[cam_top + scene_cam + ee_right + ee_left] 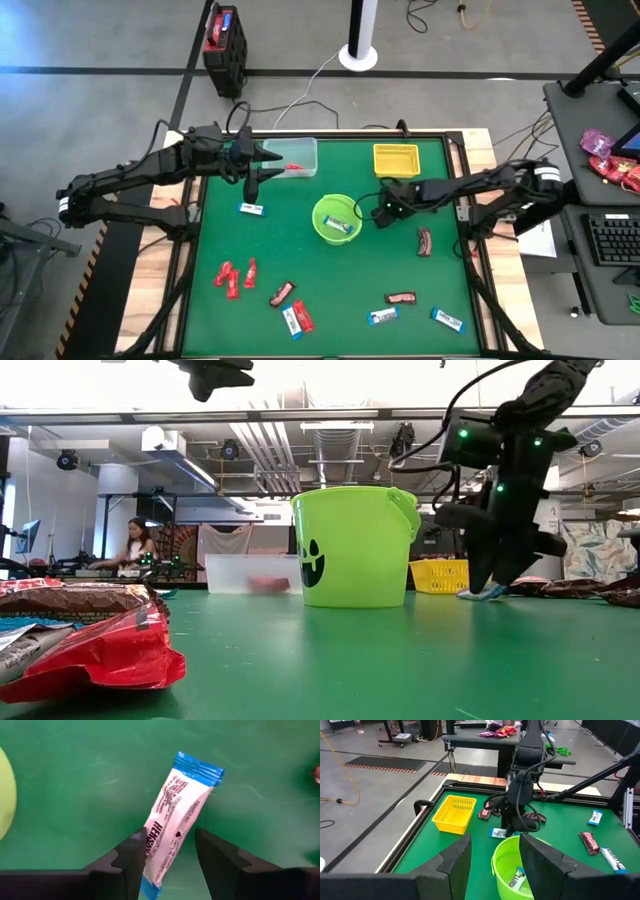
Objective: Sort candy by brand, put in halloween buckets
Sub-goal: Put the white chocolate into the green bucket
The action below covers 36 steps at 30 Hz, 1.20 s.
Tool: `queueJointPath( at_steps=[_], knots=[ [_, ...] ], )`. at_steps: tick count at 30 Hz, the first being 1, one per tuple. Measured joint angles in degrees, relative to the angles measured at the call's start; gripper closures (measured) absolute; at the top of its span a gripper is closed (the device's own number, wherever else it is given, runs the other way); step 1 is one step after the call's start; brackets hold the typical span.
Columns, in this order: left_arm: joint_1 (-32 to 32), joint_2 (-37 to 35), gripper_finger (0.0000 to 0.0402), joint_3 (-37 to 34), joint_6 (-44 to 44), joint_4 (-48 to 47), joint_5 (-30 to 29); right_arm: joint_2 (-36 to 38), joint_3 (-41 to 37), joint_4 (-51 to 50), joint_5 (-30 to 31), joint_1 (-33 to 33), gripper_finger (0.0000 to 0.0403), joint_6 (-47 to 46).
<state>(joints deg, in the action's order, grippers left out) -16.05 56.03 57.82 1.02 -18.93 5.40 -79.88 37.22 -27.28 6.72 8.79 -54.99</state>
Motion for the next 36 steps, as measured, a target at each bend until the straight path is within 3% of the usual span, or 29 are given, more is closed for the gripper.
queueJointPath(
  at_steps=[10, 19, 24, 28, 36],
  knots=[
    [0.0, 0.0, 0.0251, -0.6, 0.0, 0.1, 0.1, -0.6, 1.9, -1.2, 1.9, -2.5, 0.0378, 0.3],
    [1.0, 0.0, 0.0251, -0.7, -1.0, -2.5, 0.1, 9.1, 4.0, -5.1, 2.7, -4.2, 0.0374, 1.0],
    [5.6, 0.0, 0.0251, -1.4, -1.7, -3.9, 0.1, 16.1, 7.5, -6.5, 9.6, -7.3, 0.0374, 5.4],
    [10.6, 0.1, 0.0251, -1.6, -3.7, -4.1, -0.9, 17.4, 8.6, 2.5, 11.3, -9.4, 0.0374, 14.3],
    [20.6, 0.1, 0.0251, -1.6, -11.3, -7.6, -10.5, 10.5, 8.6, 22.7, 9.6, -11.9, 0.0371, 32.1]
  ],
)
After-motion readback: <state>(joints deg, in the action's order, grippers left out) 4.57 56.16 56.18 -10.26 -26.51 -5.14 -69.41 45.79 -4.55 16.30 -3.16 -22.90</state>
